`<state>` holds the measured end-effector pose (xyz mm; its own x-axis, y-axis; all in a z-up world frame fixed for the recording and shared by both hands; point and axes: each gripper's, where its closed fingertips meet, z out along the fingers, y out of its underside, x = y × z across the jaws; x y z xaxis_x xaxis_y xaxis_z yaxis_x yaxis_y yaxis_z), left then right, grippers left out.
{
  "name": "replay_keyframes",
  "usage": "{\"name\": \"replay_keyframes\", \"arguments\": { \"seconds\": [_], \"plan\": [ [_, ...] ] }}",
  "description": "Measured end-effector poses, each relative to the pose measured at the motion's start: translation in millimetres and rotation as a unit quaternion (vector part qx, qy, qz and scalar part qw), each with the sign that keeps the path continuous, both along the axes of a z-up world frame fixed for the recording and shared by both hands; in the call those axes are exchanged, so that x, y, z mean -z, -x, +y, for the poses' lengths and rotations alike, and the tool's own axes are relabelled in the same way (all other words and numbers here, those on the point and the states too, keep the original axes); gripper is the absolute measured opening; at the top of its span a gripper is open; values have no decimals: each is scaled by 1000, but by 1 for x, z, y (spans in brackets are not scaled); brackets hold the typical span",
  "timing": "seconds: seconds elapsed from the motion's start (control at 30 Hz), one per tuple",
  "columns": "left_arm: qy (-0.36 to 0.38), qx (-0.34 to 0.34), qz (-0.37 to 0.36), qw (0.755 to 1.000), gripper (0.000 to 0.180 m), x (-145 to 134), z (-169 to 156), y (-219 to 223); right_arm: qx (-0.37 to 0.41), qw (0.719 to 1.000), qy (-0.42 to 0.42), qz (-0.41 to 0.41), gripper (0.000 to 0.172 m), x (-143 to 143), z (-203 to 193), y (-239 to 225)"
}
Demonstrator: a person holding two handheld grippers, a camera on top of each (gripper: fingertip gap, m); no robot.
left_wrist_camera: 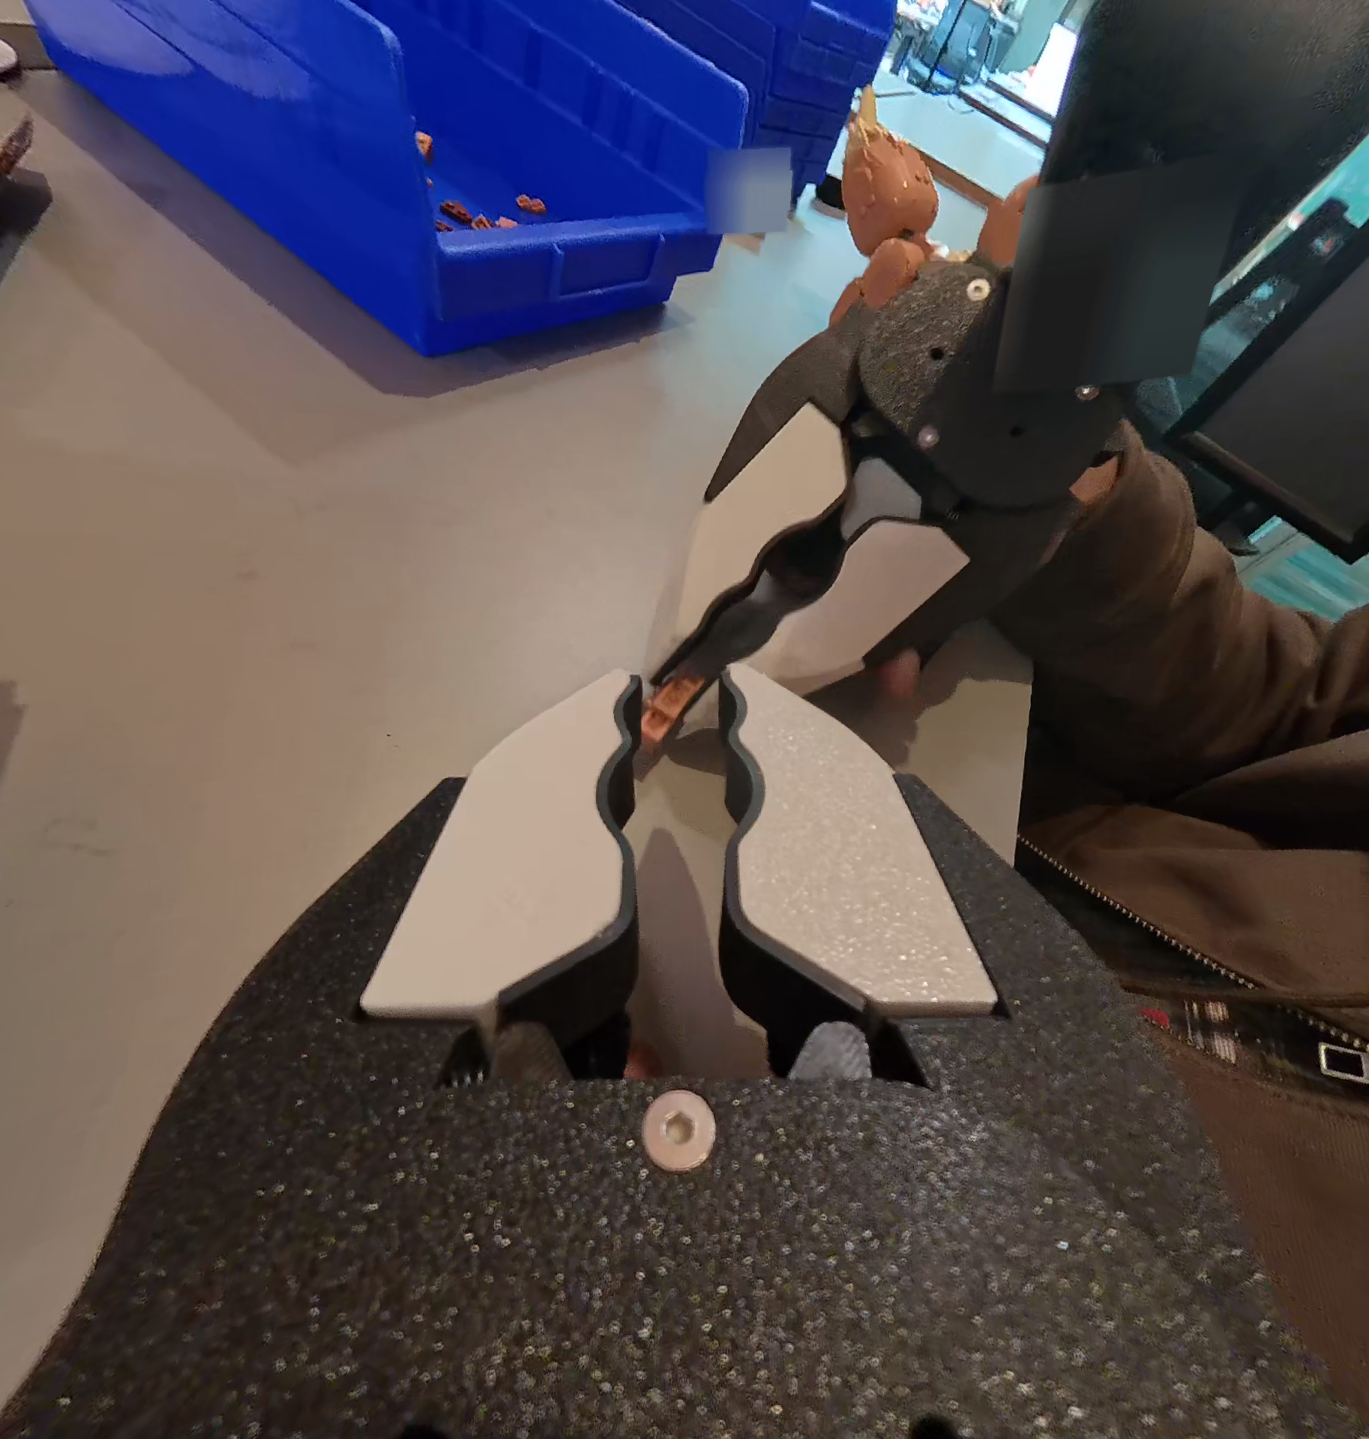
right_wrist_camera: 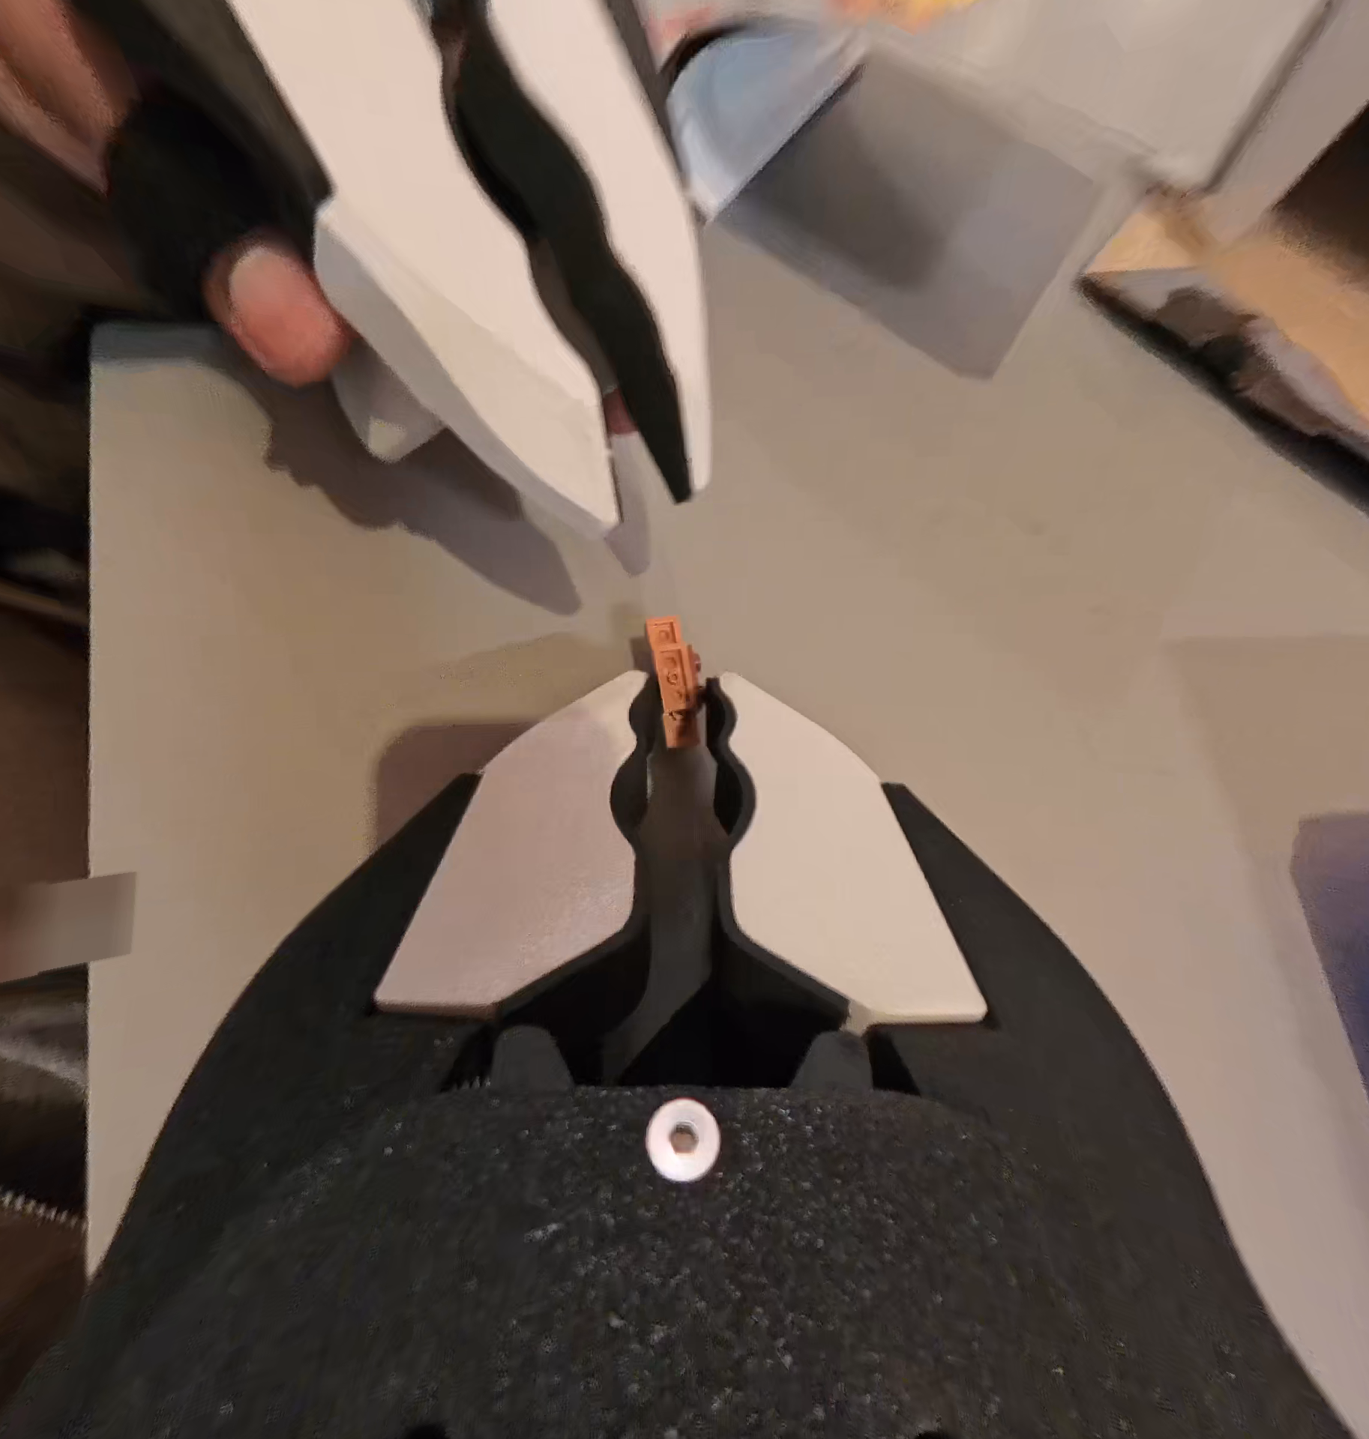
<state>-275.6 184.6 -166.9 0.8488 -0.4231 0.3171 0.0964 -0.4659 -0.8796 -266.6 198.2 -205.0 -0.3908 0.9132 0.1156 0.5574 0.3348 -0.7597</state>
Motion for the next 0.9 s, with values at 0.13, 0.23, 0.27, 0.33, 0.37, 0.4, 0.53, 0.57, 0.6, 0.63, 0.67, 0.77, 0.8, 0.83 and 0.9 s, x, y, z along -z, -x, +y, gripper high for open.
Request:
{"name": "replay_keyframes", "arguments": {
  "seconds": [0.13,0.23,0.27,0.33,0.37,0.4,0.53,0.57,0.6,0.63,0.67,0.77,0.8,0.83,0.9],
  "plan": [
    [-18,-29,-38,999,19,-9,3,11,14,993,29,117,11,-37,4,1],
    [-44,-22,-96,994,21,-22,2,9,-9,981,-2,196,11,-61,-3,0],
    [-55,-7,-127,990,21,-30,0,5,-18,975,-21,219,11,-67,-5,-1],
    [-69,25,-187,980,21,-42,-4,-3,-40,962,-63,263,11,-76,-12,-2],
    [-71,36,-208,975,21,-45,-5,-6,-47,955,-84,280,11,-79,-14,-3],
    [-72,43,-220,972,22,-47,-5,-8,-50,949,-105,293,11,-81,-15,-3],
    [-71,52,-217,972,22,-47,-6,-13,-56,933,-161,317,11,-84,-15,-3],
    [-71,52,-217,972,21,-47,-6,-13,-56,929,-171,324,11,-85,-16,-3],
    [-71,52,-218,972,21,-47,-6,-13,-58,925,-181,330,11,-86,-17,-4],
    [-73,54,-218,972,20,-48,-7,-13,-61,922,-186,335,11,-87,-17,-4],
    [-75,57,-218,972,19,-48,-7,-14,-62,920,-190,337,11,-88,-18,-5],
    [-79,66,-213,972,14,-49,-9,-17,-72,915,-201,342,11,-87,-21,-5],
    [-80,70,-210,972,13,-49,-10,-19,-77,914,-203,343,11,-87,-22,-6],
    [-82,75,-208,972,11,-49,-11,-20,-79,913,-207,343,11,-86,-23,-6],
    [-87,75,-202,973,10,-50,-11,-21,-81,911,-209,346,11,-87,-23,-6]
  ]
}}
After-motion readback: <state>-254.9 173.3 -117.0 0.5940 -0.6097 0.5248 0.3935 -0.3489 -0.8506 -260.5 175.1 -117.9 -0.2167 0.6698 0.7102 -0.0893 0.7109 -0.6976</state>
